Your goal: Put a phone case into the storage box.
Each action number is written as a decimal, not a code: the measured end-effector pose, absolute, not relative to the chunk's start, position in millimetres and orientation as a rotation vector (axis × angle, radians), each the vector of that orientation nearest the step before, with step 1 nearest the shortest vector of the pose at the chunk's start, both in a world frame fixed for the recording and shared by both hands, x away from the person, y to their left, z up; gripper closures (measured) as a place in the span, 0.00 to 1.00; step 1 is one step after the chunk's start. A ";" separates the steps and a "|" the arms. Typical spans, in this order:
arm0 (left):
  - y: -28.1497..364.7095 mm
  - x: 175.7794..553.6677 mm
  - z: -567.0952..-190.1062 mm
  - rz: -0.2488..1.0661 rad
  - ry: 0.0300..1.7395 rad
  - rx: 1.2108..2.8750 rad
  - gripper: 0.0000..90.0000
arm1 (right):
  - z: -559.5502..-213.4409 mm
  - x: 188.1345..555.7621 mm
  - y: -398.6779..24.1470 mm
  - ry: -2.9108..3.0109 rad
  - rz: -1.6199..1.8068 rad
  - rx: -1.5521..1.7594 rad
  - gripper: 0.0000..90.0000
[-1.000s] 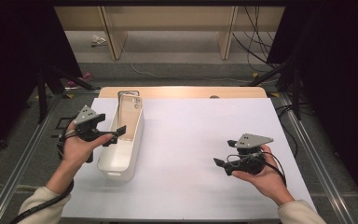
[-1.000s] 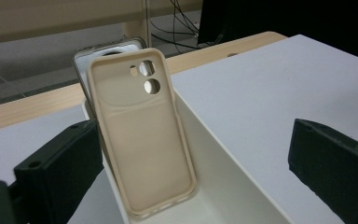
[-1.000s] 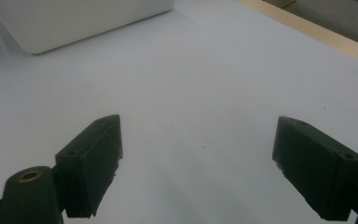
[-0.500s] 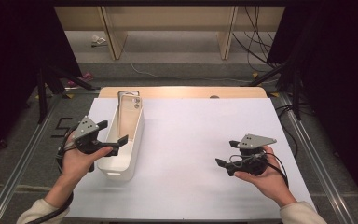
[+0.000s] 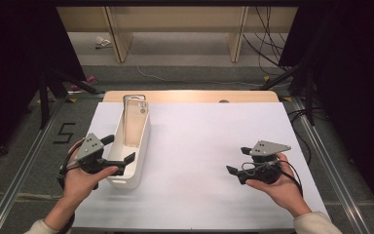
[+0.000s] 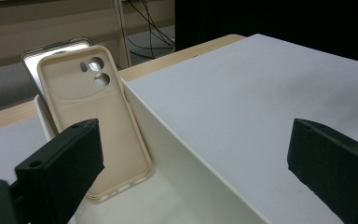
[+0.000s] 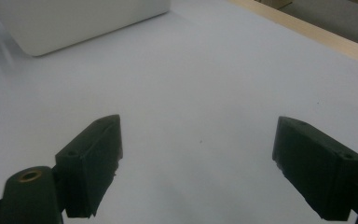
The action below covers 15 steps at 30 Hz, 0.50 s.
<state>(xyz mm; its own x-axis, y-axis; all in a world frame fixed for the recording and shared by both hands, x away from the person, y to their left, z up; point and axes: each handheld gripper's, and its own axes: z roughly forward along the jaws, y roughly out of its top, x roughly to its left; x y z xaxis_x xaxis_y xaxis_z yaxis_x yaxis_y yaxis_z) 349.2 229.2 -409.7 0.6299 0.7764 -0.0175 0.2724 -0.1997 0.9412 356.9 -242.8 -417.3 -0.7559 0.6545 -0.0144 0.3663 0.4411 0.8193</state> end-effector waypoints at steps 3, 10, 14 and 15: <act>228.1 346.7 -411.2 0.594 0.837 1.782 0.03 | -417.1 356.2 -243.7 2.366 1.226 0.873 0.19; 227.2 343.6 -415.6 0.595 0.829 1.797 0.03 | -416.6 354.5 -245.4 2.360 1.229 0.875 0.19; 228.1 341.8 -417.9 0.595 0.824 1.806 0.03 | -416.4 353.6 -246.2 2.360 1.232 0.881 0.19; 228.5 341.3 -418.8 0.594 0.828 1.805 0.03 | -416.4 353.5 -246.4 2.359 1.231 0.879 0.19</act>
